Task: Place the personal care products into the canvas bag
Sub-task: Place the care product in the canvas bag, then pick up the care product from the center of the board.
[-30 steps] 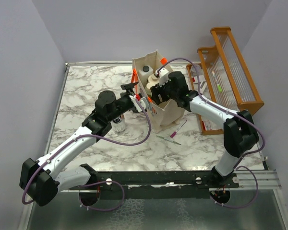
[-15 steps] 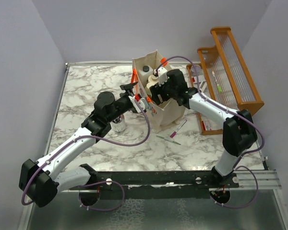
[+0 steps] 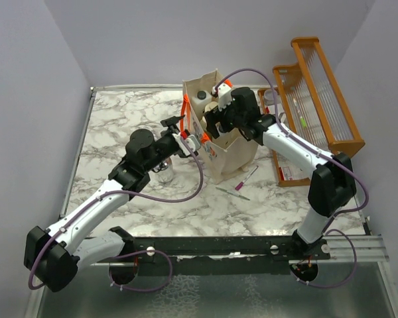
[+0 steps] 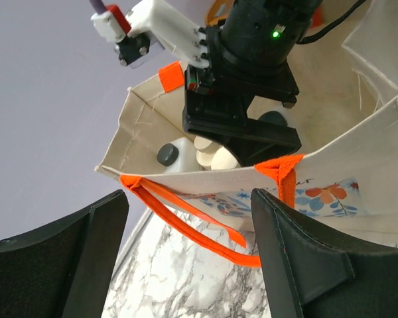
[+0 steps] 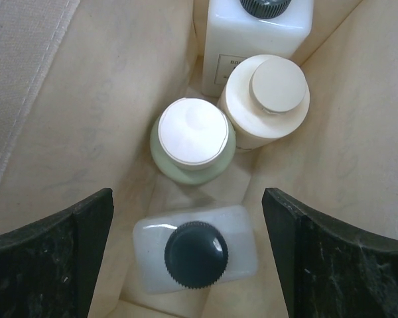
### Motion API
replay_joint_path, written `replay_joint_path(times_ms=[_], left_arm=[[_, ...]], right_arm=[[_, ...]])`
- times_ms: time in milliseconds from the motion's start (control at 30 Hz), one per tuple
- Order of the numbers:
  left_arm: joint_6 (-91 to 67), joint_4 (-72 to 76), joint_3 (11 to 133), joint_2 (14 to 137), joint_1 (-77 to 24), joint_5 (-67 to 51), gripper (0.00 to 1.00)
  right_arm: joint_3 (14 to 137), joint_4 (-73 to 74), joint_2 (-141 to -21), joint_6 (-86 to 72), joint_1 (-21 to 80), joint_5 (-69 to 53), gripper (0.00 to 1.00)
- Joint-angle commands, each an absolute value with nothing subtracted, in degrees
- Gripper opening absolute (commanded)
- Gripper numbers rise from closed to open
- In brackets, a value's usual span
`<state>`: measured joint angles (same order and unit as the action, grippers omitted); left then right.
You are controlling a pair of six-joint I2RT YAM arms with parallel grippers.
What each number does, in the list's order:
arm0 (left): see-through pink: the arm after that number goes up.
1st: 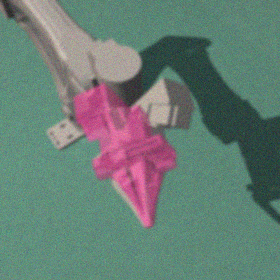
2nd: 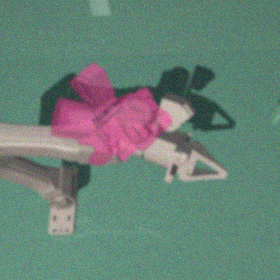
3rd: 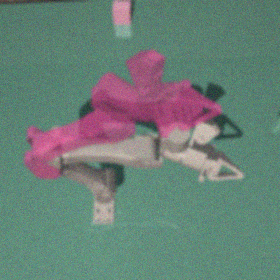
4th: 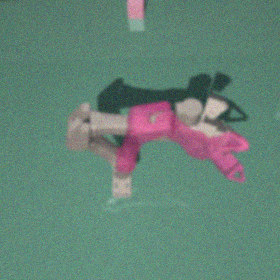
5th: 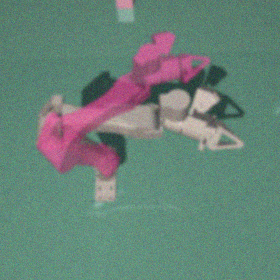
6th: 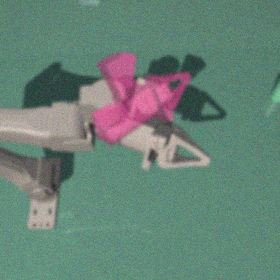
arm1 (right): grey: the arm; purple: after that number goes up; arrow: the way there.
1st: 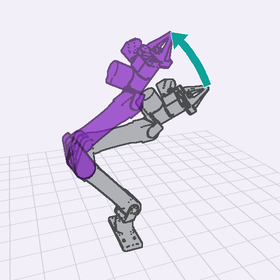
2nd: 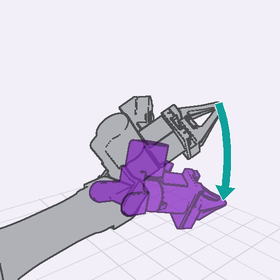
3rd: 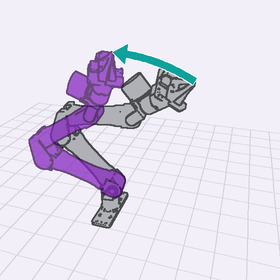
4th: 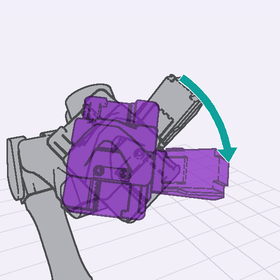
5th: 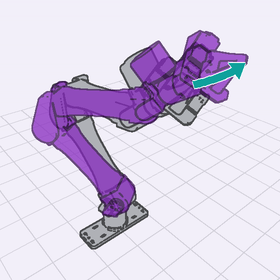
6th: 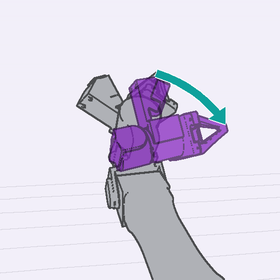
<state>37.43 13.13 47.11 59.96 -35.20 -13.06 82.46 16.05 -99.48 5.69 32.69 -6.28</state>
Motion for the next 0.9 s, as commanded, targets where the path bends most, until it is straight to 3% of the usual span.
replay_joint_path(times_ms=[0,433,567,867], left_arm=[[32.63,10.4,47.49,57.88,-33.39,-10.73,0.77],[12.83,-15.18,55.65,59.71,-25.07,-6.49,0.8],[8.98,-22.95,57.28,61.35,-23.11,-8.72,0.99],[6.19,-37.13,63.29,70.58,-19.42,-8.77,0.99]], right_arm=[[85.81,17.34,-96.38,6.77,33.16,-7.42,0.93],[94.94,27.73,-91.08,8.15,33.13,-7.27,0.93],[96.38,30.82,-89.67,8.43,33.13,-7.03,0.93],[92.47,31.48,-85.19,8.65,33.13,-6.32,0.94]])
